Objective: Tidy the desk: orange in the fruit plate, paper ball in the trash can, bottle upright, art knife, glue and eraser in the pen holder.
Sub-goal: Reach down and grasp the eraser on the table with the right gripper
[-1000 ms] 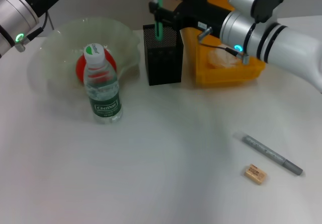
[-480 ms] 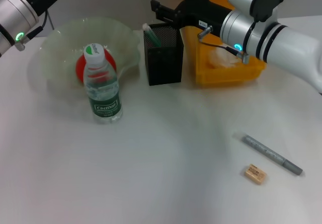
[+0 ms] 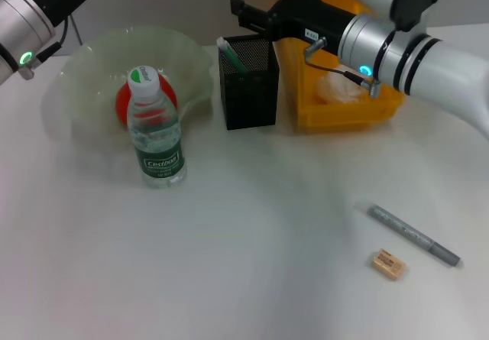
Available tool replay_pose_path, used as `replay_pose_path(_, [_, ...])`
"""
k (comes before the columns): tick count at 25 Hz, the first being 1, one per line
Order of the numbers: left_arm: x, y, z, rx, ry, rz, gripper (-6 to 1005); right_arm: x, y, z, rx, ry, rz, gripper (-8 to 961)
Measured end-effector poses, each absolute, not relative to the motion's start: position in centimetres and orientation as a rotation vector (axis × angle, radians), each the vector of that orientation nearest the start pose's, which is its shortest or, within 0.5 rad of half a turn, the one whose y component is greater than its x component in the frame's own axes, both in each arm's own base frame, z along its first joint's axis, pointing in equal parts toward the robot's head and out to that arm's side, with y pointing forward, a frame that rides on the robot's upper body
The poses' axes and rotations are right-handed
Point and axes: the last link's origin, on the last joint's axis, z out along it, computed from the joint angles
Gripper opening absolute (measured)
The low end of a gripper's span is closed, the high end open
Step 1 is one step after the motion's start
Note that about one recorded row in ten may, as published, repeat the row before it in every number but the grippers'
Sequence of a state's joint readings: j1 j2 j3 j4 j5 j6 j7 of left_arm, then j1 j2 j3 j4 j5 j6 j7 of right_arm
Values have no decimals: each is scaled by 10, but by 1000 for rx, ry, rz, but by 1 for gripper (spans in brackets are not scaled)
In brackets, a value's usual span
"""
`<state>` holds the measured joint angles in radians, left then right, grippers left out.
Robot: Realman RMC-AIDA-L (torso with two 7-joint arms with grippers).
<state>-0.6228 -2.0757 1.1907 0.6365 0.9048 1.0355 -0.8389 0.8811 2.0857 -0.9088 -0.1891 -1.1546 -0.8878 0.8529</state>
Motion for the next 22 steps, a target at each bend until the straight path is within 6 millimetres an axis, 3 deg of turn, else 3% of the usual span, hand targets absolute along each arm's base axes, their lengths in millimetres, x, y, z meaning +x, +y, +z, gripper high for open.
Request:
replay_pose_path(5, [-166,425,26,-2073,-134,-1013,707,184,431,-16,-2254,582,950,694])
replay_pose_path(14, [-168,422,29,-2061,-132,-1023,707,193,394,24,-2364,598,954,694])
replay_pose_path(22, [-171,418,31,-2052,-120,-1043,707,199,382,48,-2430,747,924,694])
